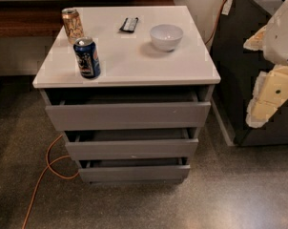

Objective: Place pepsi can into bottom drawer

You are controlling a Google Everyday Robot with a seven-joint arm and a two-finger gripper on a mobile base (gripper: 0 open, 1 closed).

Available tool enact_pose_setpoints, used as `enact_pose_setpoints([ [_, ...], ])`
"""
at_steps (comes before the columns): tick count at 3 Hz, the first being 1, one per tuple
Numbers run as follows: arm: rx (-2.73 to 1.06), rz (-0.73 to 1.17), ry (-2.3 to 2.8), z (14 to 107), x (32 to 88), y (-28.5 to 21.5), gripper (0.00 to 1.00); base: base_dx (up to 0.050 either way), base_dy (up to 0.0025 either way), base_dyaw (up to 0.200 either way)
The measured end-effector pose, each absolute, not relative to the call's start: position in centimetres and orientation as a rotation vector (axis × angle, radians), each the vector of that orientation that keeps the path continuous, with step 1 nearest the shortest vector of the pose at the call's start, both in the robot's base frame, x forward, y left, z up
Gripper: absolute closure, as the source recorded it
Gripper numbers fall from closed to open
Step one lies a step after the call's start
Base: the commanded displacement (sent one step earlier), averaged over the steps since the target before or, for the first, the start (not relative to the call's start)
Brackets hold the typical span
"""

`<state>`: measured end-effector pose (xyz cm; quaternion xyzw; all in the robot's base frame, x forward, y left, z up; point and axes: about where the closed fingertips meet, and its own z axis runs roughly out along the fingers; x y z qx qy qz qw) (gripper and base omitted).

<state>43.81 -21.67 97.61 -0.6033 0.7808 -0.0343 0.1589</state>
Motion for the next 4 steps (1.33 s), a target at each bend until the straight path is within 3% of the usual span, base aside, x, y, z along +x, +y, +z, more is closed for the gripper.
enact_pose_setpoints([
  [1, -1.725, -0.098, 2.232, 97.6, 43.8, -21.7, 0.0, -0.05, 0.0, 0.0],
  [2, -1.722, -0.095, 2.232, 97.7, 43.9, -21.7, 0.0, -0.038, -0.00249, 0.13],
  [4, -1.69, -0.051, 2.243, 95.6, 44.8, -21.7, 0.0, 0.0, 0.0, 0.0],
])
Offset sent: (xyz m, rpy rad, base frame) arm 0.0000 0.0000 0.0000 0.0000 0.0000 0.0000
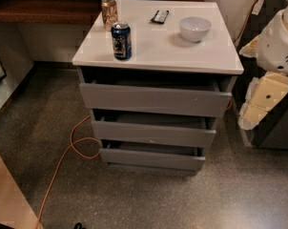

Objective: Place pepsi can into bottom drawer

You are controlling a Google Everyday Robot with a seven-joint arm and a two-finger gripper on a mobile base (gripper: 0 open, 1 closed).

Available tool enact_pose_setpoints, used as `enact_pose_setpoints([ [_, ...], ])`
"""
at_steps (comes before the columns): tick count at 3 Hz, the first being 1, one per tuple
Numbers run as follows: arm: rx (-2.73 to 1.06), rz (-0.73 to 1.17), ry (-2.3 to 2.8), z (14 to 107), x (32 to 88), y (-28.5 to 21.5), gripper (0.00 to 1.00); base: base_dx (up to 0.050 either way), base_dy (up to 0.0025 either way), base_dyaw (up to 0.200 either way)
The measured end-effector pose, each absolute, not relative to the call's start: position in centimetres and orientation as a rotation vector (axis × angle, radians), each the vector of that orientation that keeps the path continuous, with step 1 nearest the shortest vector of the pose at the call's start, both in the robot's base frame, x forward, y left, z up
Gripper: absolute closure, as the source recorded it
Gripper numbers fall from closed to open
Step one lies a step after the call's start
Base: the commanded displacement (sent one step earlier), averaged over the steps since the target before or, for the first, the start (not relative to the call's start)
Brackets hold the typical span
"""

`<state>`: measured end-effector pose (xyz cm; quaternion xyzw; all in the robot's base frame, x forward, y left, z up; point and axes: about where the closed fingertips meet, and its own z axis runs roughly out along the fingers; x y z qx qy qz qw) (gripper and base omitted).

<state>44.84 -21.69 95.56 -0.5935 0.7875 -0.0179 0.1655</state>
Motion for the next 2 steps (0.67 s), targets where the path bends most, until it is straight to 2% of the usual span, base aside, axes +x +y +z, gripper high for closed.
enact_pose_setpoints([
  [2, -1.626, 0.07, 2.253, 89.2, 47.8, -21.4, 0.0, 0.0, 0.0, 0.0],
])
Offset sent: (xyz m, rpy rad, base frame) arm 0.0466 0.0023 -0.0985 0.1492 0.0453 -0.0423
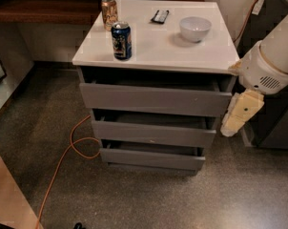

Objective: Place pepsi can into bottom drawer

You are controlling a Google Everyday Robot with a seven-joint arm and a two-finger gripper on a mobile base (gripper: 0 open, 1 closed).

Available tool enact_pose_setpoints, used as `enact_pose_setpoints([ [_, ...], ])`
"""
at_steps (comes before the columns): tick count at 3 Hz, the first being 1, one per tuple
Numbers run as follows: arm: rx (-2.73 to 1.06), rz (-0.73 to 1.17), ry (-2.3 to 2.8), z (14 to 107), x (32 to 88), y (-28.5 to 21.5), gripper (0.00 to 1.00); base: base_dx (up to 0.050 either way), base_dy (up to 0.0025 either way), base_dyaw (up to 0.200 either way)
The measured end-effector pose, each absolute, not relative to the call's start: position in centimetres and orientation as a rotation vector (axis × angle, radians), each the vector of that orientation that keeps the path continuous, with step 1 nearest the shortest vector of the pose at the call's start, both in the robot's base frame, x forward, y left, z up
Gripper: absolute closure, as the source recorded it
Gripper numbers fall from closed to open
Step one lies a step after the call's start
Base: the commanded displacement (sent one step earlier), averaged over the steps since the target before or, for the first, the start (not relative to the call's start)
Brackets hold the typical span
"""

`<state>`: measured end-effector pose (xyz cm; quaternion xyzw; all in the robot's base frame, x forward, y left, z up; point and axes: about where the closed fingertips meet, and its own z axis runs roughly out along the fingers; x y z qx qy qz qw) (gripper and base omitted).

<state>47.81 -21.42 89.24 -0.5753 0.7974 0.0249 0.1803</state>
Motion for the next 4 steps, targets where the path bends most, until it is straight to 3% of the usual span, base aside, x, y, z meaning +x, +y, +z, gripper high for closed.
enact_pose_setpoints([
  [4, -1.616, 0.168, 2.15, 71.6, 53.0, -18.8, 0.0, 0.0, 0.0, 0.0],
])
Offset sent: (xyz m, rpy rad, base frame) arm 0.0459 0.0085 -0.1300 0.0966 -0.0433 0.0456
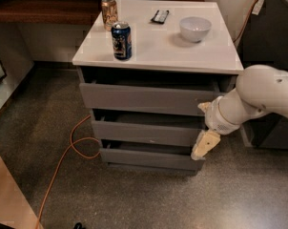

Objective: Place pepsi can into bottom drawer

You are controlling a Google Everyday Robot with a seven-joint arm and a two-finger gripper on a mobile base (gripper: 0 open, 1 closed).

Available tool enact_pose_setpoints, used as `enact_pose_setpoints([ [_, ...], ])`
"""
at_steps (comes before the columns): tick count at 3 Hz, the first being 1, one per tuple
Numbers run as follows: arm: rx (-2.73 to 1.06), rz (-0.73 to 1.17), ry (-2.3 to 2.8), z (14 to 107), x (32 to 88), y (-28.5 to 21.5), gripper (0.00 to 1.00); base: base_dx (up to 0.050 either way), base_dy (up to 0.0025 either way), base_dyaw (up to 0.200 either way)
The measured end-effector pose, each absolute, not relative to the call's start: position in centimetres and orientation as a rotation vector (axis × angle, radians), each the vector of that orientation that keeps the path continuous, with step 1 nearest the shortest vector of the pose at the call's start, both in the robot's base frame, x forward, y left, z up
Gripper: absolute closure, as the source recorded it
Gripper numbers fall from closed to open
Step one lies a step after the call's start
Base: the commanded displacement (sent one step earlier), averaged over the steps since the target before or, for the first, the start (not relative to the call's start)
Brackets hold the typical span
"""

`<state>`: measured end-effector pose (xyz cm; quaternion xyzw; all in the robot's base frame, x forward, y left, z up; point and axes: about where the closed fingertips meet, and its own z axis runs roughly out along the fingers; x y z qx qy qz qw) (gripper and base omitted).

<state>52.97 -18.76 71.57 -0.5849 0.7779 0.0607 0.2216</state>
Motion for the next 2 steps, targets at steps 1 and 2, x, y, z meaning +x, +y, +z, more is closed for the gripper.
enact_pose_setpoints([
  [1, -1.609, 0.163, 2.145, 68.4, 54.3, -18.1, 0.0, 0.0, 0.0, 0.0],
  [2, -1.609, 0.188, 2.181, 61.4, 56.4, -16.8, 0.0, 0.0, 0.0, 0.0],
])
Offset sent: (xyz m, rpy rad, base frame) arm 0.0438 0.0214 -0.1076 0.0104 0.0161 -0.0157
